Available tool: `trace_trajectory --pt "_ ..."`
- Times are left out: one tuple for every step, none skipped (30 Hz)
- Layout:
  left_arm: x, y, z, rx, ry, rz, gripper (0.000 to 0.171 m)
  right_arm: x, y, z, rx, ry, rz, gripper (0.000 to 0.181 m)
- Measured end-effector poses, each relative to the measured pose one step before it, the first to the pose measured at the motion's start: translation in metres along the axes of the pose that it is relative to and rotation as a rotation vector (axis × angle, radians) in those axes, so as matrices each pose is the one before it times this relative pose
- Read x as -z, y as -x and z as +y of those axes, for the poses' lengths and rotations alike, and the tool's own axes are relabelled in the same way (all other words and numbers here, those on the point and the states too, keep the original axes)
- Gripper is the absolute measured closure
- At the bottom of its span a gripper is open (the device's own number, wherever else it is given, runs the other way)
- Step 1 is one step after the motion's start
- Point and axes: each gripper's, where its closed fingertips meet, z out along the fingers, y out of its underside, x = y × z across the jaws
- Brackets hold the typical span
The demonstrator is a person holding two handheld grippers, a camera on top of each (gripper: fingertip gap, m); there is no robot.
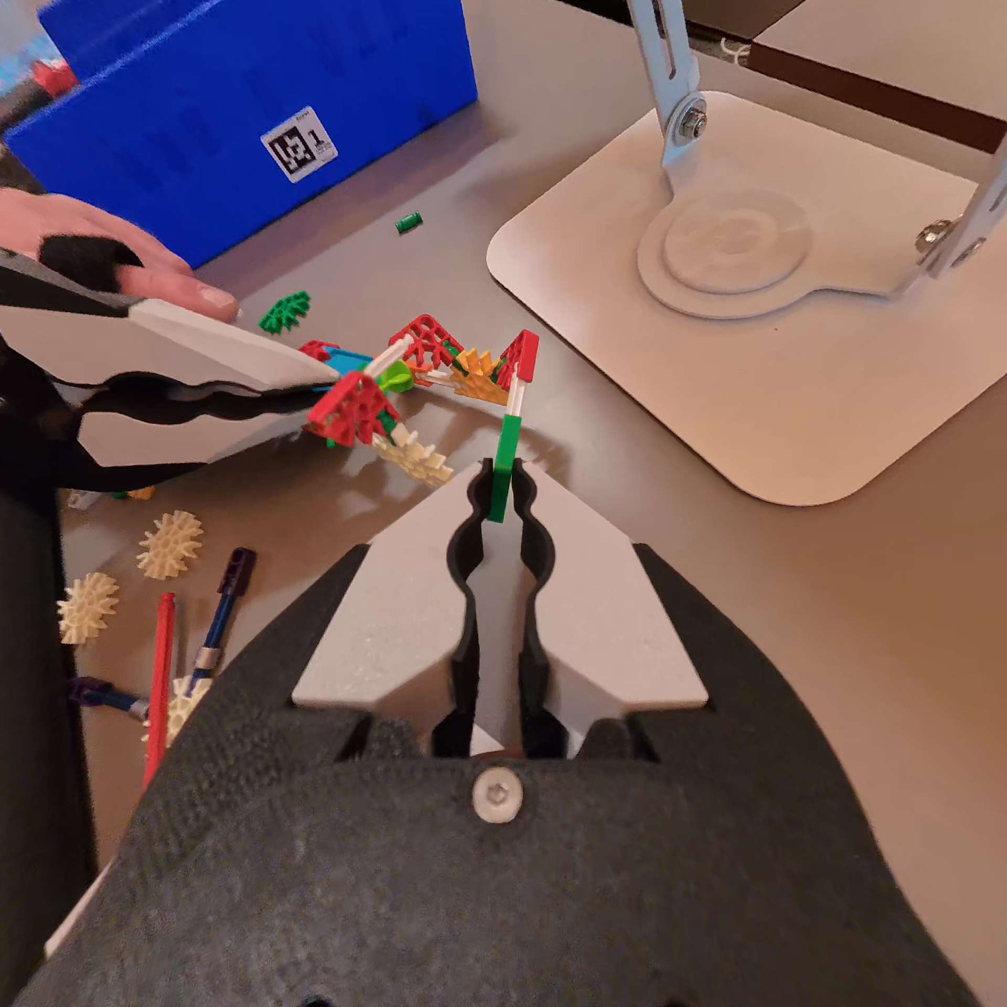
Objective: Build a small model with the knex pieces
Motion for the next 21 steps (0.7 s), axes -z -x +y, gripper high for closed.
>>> trace_trajectory --pt "0.0005 -0.001 0.00026 0.0068 -0.00152 0.0122 0.17 0.00139 0.00018 -0.00187 -0.0234 -0.0144 -0.0162 0.177" --pt "0.00045 0.00063 0.00076 0.005 0.00114 -0.0017 0.17 0.00182 0.00034 -0.00238 -0.0294 -0.0166 -0.0169 0.177" --pt "0.00003 -0.00009 0.00075 0.0031 0.00157 0.0004 0.17 0.00144 0.00075 -0.00255 -0.0313 -0.0167 -0.0177 0.176" --pt "-0.00017 -0.00135 0.00067 0.0021 0.00179 0.0059 0.171 0.00115 0.00107 -0.0021 -0.0239 -0.0139 -0.0171 0.176" --pt "-0.00071 -0.00258 0.00163 -0.003 0.0074 0.0088 0.171 0.00062 0.00256 -0.00186 -0.0269 -0.0142 -0.026 0.177" --pt "-0.00136 -0.00264 0.00158 -0.0078 0.0058 0.0045 0.171 0.00022 0.00437 -0.00209 -0.0369 -0.0166 -0.037 0.177" --pt "-0.00148 -0.00308 0.00093 -0.0062 0.00226 0.0076 0.171 -0.00071 0.00343 -0.00078 -0.0228 -0.0082 -0.0236 0.177" --pt "-0.0012 -0.00417 -0.00025 0.0005 -0.0027 0.0179 0.171 -0.00153 0.00014 0.00157 0.0078 0.0065 0.0068 0.177" --pt "-0.00085 -0.0024 -0.00016 0.0002 -0.00093 0.0102 0.171 -0.00174 -0.00209 0.00223 0.0193 0.0106 0.0204 0.177" --pt "-0.0005 -0.00089 0.00026 -0.003 -0.0003 0.0045 0.171 -0.00154 -0.00197 0.00188 0.01 0.0091 0.0126 0.177" --pt "0.00047 -0.00193 -0.00048 0.0042 -0.00537 0.0185 0.169 -0.00115 -0.00122 0.00173 0.0055 0.0084 0.0029 0.178" --pt "0.00184 -0.00241 -0.00162 0.0206 -0.01591 0.0352 0.166 -0.00049 -0.00124 0.00109 0.0089 0.0059 0.0032 0.177" --pt "0.0028 -0.00094 -0.00151 0.0316 -0.01782 0.0344 0.164 0.00015 -0.00133 0.00009 0.0102 0.0019 0.0054 0.178" --pt "0.00322 0.00397 -0.00103 0.0256 -0.01801 0.0071 0.163 0.00092 -0.00014 -0.00089 0.0104 -0.0036 0.0018 0.178" --pt "0.00355 0.00478 -0.00107 0.0208 -0.01826 0.0065 0.162 0.00119 0.00132 -0.00194 0.0168 -0.008 -0.0033 0.178" --pt "0.00419 0.00308 -0.00234 0.0308 -0.02494 0.0251 0.157 0.00091 0.00115 -0.00142 0.021 -0.0042 0.0006 0.178" --pt "0.00386 0.00931 -0.00366 0.0503 -0.03021 -0.0093 0.156 0.00055 0.00069 -0.00079 0.0211 -0.0005 0.004 0.178" --pt "0.00278 0.00926 -0.00382 0.0558 -0.02523 -0.0035 0.156 0.00028 0.00174 -0.00118 0.0242 -0.005 -0.0029 0.178" --pt "0.00137 0.01047 -0.00306 0.059 -0.01652 -0.0083 0.155 0.0 0.00182 -0.0008 0.0228 -0.0034 -0.0036 0.178" --pt "0.00006 0.0117 -0.00328 0.0583 -0.01514 -0.0174 0.154 -0.00018 0.00067 0.00009 0.0209 0.0039 0.0045 0.178" --pt "-0.00133 0.00975 -0.00316 0.0521 -0.0154 -0.0095 0.153 -0.00007 0.00135 -0.00057 0.0316 0.0001 0.0033 0.178"
